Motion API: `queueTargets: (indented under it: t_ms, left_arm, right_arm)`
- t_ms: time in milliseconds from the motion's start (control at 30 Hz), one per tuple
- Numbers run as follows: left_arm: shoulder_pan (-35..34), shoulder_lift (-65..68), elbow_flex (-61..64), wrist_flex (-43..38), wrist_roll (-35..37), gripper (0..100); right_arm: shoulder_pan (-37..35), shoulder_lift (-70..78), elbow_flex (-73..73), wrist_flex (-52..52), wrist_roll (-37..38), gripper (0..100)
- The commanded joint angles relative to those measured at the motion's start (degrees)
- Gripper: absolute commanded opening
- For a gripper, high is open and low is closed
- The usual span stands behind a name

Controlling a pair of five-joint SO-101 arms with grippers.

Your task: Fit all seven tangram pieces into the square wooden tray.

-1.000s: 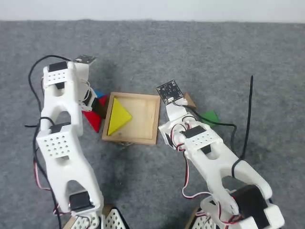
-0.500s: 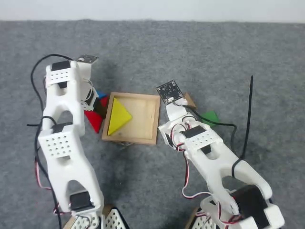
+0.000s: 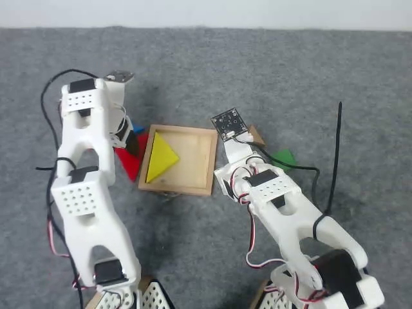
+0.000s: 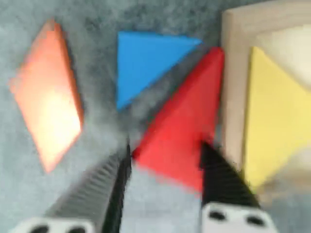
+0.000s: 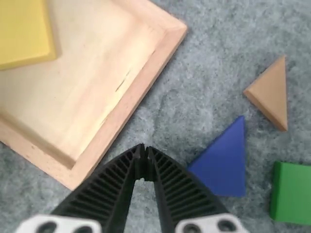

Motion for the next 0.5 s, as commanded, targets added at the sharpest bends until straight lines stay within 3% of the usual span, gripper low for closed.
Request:
queueTargets:
  t_ms: [0,467]
  left_arm:
    - [1.14,0.88,0.4,0.44,0.44,13]
    - [3.25,0.62,0.13,3.52,0.44,13]
  right_arm:
    - [1.36,-0.75,-0.62,-0.92,-0.09,0.6]
    - [1.36,-0.84,-0.62,-0.92,-0.09,0.6]
